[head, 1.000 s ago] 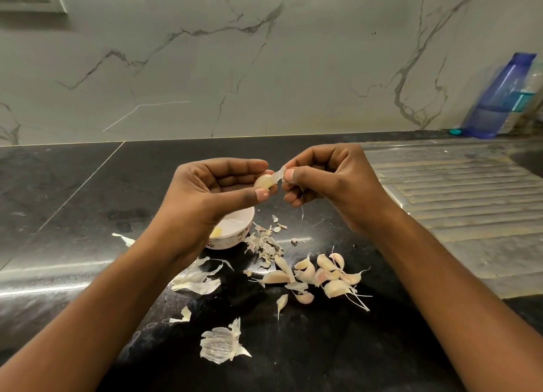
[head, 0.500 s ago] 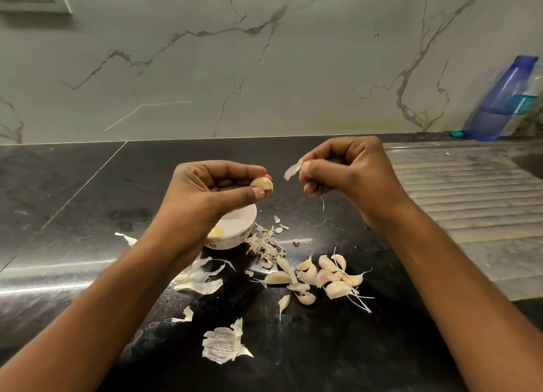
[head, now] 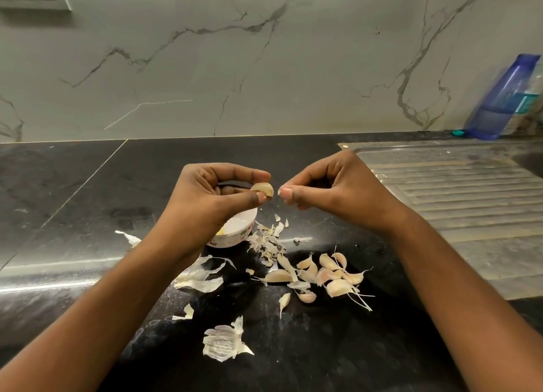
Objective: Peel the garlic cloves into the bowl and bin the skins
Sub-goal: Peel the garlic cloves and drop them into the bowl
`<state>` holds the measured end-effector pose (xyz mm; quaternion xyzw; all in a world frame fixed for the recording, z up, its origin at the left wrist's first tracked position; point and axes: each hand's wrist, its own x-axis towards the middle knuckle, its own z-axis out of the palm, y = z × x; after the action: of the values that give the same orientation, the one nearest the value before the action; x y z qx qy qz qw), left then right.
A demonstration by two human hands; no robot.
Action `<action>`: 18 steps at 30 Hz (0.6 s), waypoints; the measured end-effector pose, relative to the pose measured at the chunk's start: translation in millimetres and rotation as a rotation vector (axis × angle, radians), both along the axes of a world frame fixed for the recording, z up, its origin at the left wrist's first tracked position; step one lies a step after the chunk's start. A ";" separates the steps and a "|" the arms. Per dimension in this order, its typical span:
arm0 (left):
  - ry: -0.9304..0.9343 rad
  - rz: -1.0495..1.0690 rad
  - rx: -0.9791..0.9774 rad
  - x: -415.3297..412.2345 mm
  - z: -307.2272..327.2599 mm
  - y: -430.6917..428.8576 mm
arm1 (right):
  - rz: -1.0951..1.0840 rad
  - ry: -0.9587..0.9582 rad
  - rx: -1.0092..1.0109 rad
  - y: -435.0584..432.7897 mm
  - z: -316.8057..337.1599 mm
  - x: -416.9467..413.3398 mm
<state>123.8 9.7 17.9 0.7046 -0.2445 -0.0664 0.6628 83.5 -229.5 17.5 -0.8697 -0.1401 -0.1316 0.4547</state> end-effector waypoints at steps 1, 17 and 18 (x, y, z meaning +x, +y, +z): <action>-0.006 0.000 0.003 -0.2 0.2 0.1 | 0.006 -0.009 -0.015 -0.1 -1.0 1.0; -0.101 0.050 0.037 -3.1 -2.2 -2.6 | 0.047 -0.044 0.004 8.7 -6.9 0.9; -0.102 0.048 0.034 -2.8 -2.6 -2.4 | 0.046 -0.044 -0.001 10.4 -8.2 1.6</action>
<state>121.0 7.3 15.4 0.7237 -0.2599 -0.0188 0.6390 85.0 -219.1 9.4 -0.8633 -0.1699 -0.1402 0.4541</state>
